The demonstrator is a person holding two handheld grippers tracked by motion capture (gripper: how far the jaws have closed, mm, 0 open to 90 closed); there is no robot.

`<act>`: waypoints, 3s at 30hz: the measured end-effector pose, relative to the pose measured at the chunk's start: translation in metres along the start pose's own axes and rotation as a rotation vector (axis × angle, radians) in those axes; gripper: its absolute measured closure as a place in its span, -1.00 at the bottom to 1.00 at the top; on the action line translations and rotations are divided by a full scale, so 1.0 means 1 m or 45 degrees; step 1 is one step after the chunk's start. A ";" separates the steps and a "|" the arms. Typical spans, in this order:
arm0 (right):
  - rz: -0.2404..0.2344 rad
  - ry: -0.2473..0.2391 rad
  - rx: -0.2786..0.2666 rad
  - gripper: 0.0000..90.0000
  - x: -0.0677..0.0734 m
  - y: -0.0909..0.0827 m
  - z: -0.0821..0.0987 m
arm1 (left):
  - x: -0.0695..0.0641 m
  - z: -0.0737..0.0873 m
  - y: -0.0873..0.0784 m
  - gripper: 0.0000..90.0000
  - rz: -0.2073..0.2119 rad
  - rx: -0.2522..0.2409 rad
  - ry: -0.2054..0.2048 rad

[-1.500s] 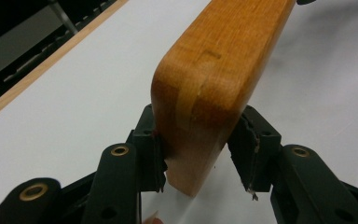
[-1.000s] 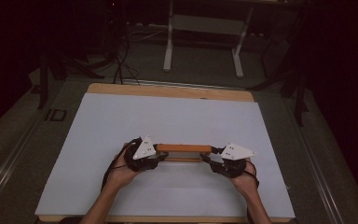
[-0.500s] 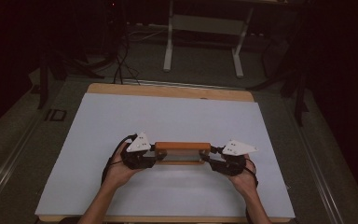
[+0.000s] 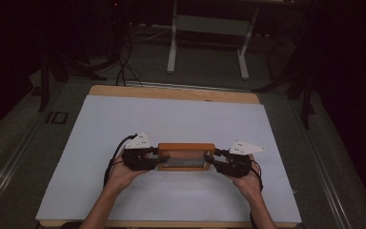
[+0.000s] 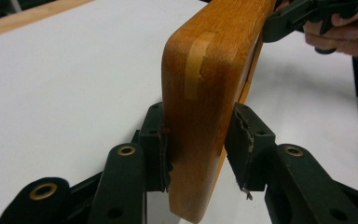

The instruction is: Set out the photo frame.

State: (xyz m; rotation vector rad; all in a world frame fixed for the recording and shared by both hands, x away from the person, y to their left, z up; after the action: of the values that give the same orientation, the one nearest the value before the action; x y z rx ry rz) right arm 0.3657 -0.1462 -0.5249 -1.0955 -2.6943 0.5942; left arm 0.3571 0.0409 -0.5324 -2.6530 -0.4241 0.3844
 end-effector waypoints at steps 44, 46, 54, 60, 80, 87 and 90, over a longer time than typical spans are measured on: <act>-0.037 0.233 0.139 0.32 -0.010 0.024 0.006 | 0.028 0.009 0.006 0.31 0.067 -0.105 -0.372; -0.037 0.236 0.140 0.33 -0.010 0.024 0.005 | 0.028 0.010 0.006 0.31 0.069 -0.105 -0.379; -0.040 0.249 0.141 0.34 -0.011 0.025 0.006 | 0.030 0.012 0.007 0.31 0.076 -0.107 -0.398; -0.037 0.248 0.154 0.33 -0.011 0.028 0.009 | 0.032 0.015 0.009 0.29 0.062 -0.092 -0.394; -0.041 0.193 0.138 0.25 -0.007 0.028 0.016 | 0.030 0.034 0.021 0.03 0.057 -0.023 -0.410; -0.022 0.155 0.148 -0.21 -0.011 0.021 0.019 | 0.030 0.034 0.013 -0.19 0.010 -0.021 -0.403; -0.013 0.134 0.156 -0.37 -0.015 0.015 0.019 | 0.030 0.033 0.005 -0.24 -0.007 -0.037 -0.398</act>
State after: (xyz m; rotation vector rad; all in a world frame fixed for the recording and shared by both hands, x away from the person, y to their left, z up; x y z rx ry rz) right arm 0.3803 -0.1523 -0.5490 -1.0504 -2.5367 0.6703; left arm 0.3753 0.0594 -0.5693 -2.6240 -0.5346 0.8024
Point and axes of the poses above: each handheld gripper's, and its own axes: y roughly forward along the jaws, z roughly out of its underside, x roughly to its left, the point moved 10 cm from there along y, roughly forward along the jaws, and after that the axes turned 10 degrees about z, right-handed, at the moved point
